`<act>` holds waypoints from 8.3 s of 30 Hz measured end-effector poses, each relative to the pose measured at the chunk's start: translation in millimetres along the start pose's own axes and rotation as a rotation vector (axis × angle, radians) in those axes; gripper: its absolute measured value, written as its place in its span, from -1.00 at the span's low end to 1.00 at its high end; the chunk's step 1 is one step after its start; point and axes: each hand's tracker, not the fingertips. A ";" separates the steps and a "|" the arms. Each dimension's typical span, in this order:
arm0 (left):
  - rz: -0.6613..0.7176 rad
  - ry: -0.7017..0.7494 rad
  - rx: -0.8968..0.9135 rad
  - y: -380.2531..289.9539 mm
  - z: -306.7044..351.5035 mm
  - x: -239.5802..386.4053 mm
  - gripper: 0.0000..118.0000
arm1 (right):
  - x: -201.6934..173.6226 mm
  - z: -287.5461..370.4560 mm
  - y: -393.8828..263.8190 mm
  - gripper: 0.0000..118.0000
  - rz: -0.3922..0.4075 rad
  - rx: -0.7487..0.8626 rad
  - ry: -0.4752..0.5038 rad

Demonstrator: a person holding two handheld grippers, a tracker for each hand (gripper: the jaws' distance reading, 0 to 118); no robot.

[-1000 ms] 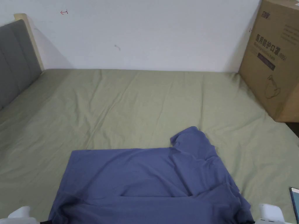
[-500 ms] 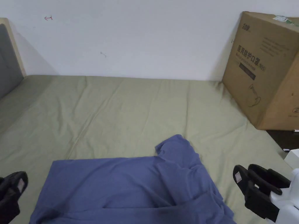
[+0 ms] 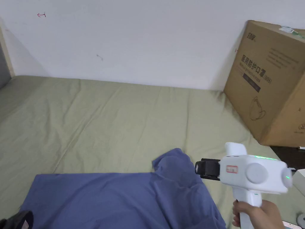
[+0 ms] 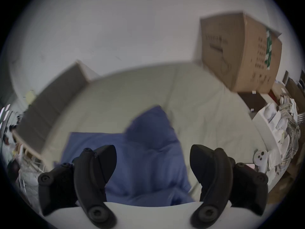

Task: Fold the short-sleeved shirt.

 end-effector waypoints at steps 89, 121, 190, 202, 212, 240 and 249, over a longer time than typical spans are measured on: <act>0.193 0.040 -0.383 -43.6 -43.3 -119.5 0.02 | 56.8 133.1 -189.3 -0.63 -0.002 -0.038 0.039; -0.067 0.024 0.202 45.0 74.0 15.2 -0.49 | -93.1 291.2 -205.1 -1.00 0.163 0.740 0.051; 0.102 -0.145 -0.693 -120.6 -180.9 75.4 -0.93 | -39.2 264.1 -217.6 -1.00 -0.005 0.523 0.127; 0.170 -0.329 -0.669 -104.1 -192.8 147.6 -0.93 | -25.7 264.8 -221.1 -1.00 -0.042 0.508 0.107; 0.041 -0.329 -0.203 37.9 -83.5 101.7 -0.93 | -33.2 270.7 -214.5 -1.00 0.007 0.544 0.101; 0.597 -0.343 -0.806 -105.7 -187.9 -89.1 0.43 | -62.8 251.6 -209.0 -1.00 0.060 0.533 0.168; 0.714 -0.455 -0.783 -108.8 -211.3 -62.1 -0.86 | -58.5 243.4 -208.5 -1.00 0.053 0.484 0.153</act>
